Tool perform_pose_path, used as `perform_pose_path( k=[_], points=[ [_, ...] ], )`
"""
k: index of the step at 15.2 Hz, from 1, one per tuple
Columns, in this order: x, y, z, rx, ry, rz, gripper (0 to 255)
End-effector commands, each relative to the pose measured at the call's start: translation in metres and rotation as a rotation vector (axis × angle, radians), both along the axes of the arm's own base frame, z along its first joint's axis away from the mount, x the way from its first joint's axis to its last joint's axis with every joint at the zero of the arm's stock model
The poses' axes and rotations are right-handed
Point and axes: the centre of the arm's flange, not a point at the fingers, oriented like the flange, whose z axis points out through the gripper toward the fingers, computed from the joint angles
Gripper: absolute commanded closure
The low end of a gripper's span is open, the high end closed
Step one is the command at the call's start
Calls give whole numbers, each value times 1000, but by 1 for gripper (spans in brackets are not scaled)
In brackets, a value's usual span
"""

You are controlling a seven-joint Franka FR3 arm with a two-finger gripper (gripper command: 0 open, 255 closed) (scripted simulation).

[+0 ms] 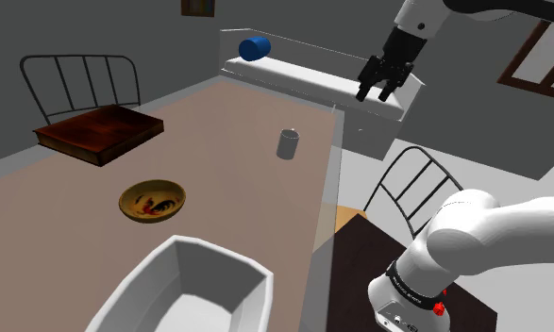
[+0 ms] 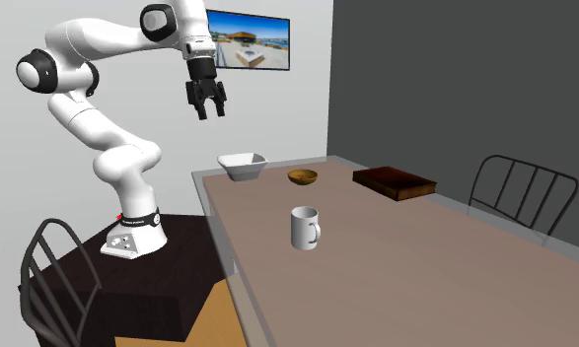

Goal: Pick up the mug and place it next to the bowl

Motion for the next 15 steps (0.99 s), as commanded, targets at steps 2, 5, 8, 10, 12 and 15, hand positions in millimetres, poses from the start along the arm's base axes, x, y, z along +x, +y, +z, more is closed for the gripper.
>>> perform_pose_path(
  k=[2, 5, 8, 10, 12, 15],
  points=[
    [11, -2, -8, -1, 3, 3, 0],
    [42, -7, -33, -3, 11, 13, 0],
    [73, -12, -58, -6, 20, 22, 0],
    [94, -15, -75, -8, 26, 28, 0],
    [115, -19, -92, -10, 31, 34, 0],
    [146, -23, -118, -12, 40, 44, 0]
  ],
)
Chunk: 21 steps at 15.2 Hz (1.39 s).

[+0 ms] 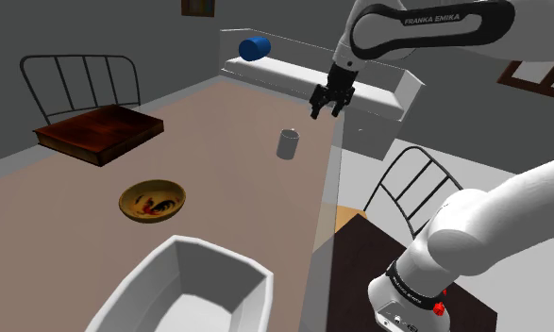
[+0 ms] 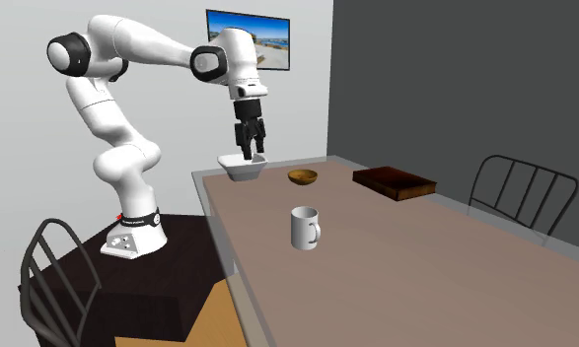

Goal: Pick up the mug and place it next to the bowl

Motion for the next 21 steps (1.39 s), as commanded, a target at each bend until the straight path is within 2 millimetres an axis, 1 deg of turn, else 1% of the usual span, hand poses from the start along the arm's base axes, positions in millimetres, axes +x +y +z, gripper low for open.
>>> perform_pose_path(
  k=[1, 15, 16, 21],
  points=[
    [21, 0, -18, -2, 5, 7, 0],
    [163, -18, -142, -14, 45, 50, 0],
    [166, -18, -144, -15, 46, 51, 0],
    [168, -19, -171, -15, 46, 51, 0]
  ],
)
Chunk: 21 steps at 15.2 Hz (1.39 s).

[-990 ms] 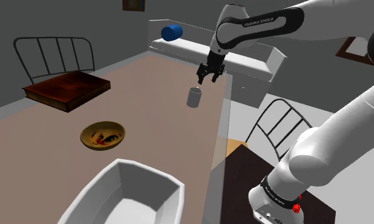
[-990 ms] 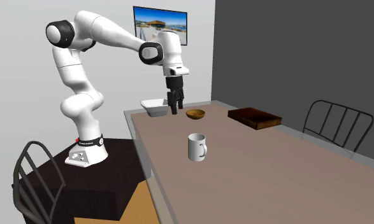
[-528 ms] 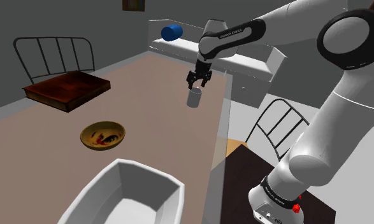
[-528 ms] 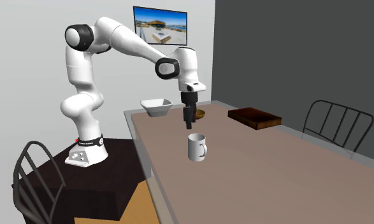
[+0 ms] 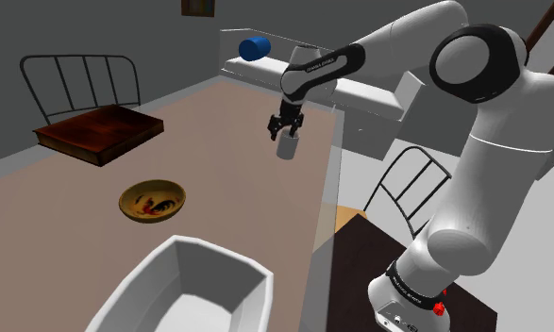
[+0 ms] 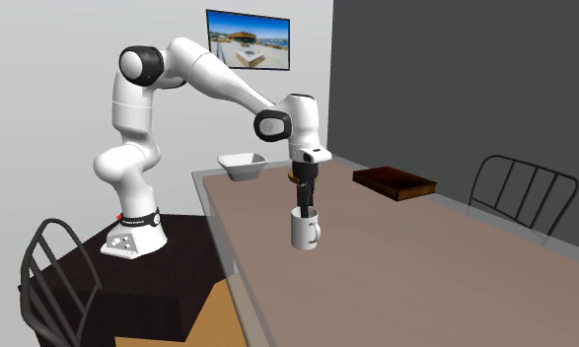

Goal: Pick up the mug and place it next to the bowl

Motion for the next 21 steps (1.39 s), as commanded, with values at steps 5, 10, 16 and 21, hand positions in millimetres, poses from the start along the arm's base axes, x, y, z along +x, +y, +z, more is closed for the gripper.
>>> perform_pose_path(
  k=[5, 10, 16, 21],
  points=[
    [1, -1, -19, 0, 0, 0, 0],
    [1, -1, -19, 0, 0, 0, 0],
    [1, -1, -19, 0, 0, 0, 255],
    [1, -1, -14, 0, 0, 0, 255]
  ],
)
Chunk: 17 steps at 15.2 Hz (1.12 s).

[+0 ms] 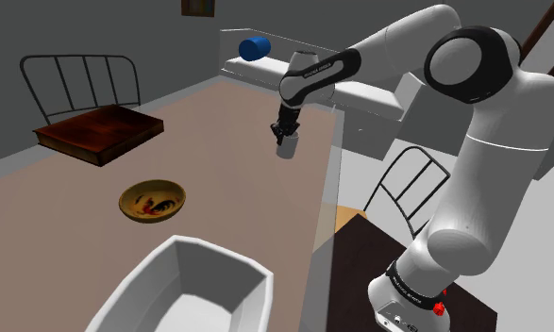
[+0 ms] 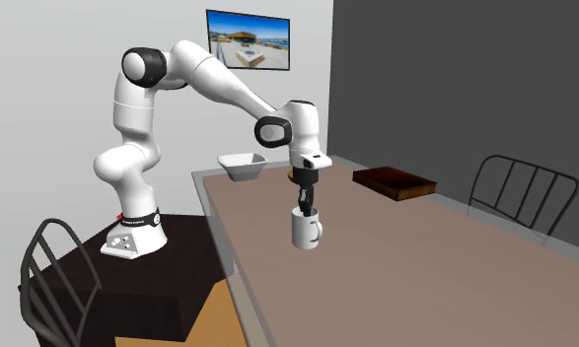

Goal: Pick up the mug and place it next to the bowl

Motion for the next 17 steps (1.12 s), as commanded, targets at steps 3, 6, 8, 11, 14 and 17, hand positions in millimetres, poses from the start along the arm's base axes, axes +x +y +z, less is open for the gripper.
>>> perform_pose_path(
  k=[3, 6, 8, 11, 14, 17],
  points=[
    [0, 0, 19, 0, 0, 0, 255],
    [0, 0, 35, 0, 0, 0, 255],
    [0, 0, 45, 0, 0, 0, 255],
    [0, 0, 61, 0, 0, 0, 255],
    [0, 0, 77, 0, 0, 0, 255],
    [0, 0, 93, 0, 0, 0, 255]
  ],
)
